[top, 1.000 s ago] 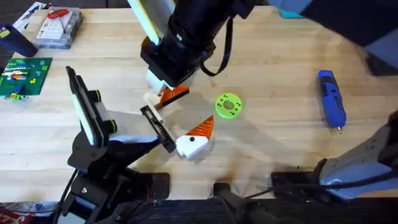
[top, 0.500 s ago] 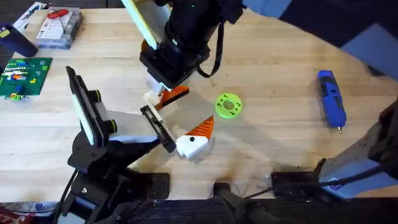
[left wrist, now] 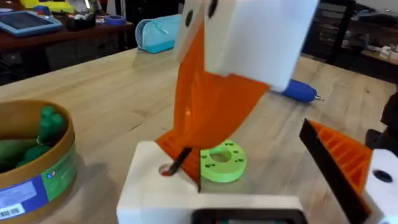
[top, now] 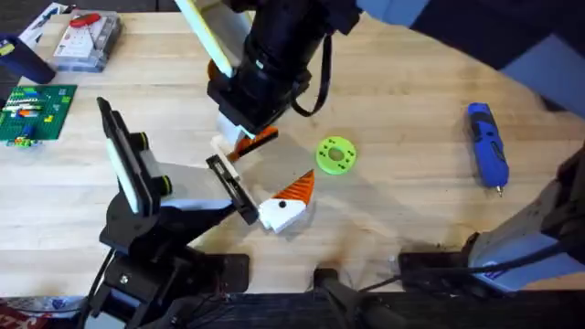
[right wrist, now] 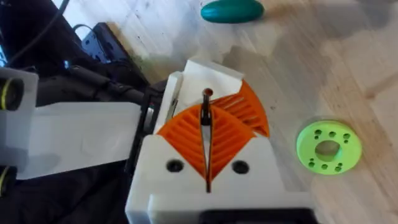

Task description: Pick up the gripper from the table and insert it into the empty holder that is missing its gripper. Then pick up a screw, insert it into the mounting hole, and use the screwdriver to tighten it. Finally, clean up the table by picking up the vegetable and placing it into the bucket.

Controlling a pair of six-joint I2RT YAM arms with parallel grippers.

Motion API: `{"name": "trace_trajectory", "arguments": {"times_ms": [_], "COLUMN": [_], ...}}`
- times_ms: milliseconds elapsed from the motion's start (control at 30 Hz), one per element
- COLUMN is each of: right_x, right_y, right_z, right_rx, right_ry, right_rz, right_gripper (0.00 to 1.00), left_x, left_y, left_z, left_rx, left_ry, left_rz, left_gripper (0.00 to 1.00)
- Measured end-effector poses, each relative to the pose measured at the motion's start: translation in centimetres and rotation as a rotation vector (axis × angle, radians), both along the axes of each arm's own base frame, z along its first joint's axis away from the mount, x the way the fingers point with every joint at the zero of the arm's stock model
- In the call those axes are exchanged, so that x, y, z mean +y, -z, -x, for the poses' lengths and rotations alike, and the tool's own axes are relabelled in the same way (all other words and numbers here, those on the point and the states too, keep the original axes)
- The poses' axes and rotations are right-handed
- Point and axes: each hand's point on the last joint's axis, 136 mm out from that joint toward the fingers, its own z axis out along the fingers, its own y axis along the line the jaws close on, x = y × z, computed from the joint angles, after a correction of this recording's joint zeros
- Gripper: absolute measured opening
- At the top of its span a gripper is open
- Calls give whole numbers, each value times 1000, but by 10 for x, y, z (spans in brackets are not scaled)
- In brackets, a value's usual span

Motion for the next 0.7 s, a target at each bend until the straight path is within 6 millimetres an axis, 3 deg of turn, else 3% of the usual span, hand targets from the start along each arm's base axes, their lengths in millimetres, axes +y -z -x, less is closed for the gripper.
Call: {"name": "trace_trajectory", "arguments": {"times_ms": [700], "right_x": [2], "right_y": [-1], "right_z": [-2], "right_rx": [-9], "right_ry": [1], "right_rz": [-7], "right_gripper": [9], "left_x": [0], "left_y": [0], "left_z": [0], "left_rx": [0], "left_ry": [0], "left_rz": [0], "left_gripper": [993]}}
